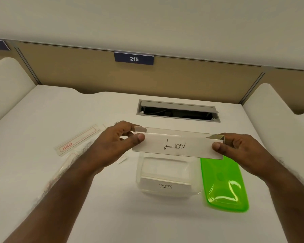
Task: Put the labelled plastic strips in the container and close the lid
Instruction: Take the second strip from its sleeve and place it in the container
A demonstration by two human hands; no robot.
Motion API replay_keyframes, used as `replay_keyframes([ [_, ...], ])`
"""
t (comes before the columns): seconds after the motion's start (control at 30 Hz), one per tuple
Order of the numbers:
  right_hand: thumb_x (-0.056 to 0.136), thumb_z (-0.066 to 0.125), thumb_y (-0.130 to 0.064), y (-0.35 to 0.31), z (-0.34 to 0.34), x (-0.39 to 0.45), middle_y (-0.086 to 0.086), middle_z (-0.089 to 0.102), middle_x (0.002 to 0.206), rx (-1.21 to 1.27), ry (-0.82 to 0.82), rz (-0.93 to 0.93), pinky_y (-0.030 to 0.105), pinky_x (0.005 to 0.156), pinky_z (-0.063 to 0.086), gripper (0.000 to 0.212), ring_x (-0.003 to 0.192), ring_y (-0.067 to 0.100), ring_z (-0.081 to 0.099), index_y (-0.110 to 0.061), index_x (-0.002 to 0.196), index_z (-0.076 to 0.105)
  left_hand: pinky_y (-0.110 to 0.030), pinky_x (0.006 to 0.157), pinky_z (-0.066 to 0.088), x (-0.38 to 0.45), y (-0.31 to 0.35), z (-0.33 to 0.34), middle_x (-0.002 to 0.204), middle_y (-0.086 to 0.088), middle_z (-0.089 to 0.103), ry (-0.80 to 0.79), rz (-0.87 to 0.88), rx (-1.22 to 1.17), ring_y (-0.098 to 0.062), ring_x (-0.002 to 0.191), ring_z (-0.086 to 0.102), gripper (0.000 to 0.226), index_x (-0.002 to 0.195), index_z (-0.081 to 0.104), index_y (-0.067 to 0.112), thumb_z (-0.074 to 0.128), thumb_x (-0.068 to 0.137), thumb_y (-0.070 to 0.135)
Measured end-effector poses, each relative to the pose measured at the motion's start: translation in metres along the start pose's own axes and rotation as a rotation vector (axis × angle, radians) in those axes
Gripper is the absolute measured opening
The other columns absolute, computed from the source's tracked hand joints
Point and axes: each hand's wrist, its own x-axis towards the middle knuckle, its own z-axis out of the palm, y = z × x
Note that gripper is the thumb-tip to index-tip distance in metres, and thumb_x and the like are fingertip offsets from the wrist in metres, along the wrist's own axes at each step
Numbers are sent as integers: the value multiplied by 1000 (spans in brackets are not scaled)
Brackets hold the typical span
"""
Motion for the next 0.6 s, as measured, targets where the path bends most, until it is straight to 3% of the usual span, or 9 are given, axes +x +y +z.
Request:
replay_keyframes([
  [0.07, 80, 66, -38, -2, -6, 0, -24, 72, 101, -36, 11, -8, 4, 76, 44, 27, 93, -4, 66, -25, 103, 73, -28, 85, 50, 4, 7, 1, 108, 9, 66, -2, 37, 31, -3, 98, 62, 26, 102, 71, 27, 67, 84, 45],
  [0.17, 77, 66, -48, -4, -12, 1, -24, 70, 103, -43, 31, -18, 4, 75, 45, 31, 96, -3, 65, -29, 101, 72, -31, 86, 50, 8, 13, 0, 108, 7, 65, -14, 64, 66, -6, 101, 61, 46, 102, 71, 23, 61, 74, 58],
  [0.33, 67, 60, -66, 3, -16, 4, -12, 68, 107, -114, 51, -23, 26, 83, 51, 51, 99, 9, 64, -30, 100, 72, -26, 82, 47, 11, 19, 1, 107, 12, 64, -23, 96, 87, 1, 97, 59, 33, 105, 71, 30, 65, 81, 52],
  [0.43, 65, 59, -69, 11, -14, 6, -12, 69, 103, -183, 68, -20, 21, 74, 48, 53, 96, 8, 61, -31, 101, 72, -23, 81, 45, 14, 14, 4, 107, 16, 62, -28, 110, 197, 0, 97, 59, 37, 106, 70, 34, 62, 76, 53],
  [0.53, 69, 70, -60, 22, -3, 10, -12, 70, 98, -267, 104, -8, 20, 71, 44, 39, 87, 12, 58, -34, 99, 73, -20, 79, 44, 21, -3, 11, 106, 16, 61, -12, 101, 312, -3, 99, 58, 27, 107, 68, 37, 71, 80, 39],
  [0.6, 69, 75, -47, 36, 7, 14, -16, 69, 96, -322, 108, 44, 25, 72, 43, 34, 83, 11, 55, -35, 100, 73, -28, 83, 47, 26, -20, 20, 105, 15, 62, -7, 99, 407, -9, 98, 57, 30, 109, 68, 37, 74, 79, 37],
])
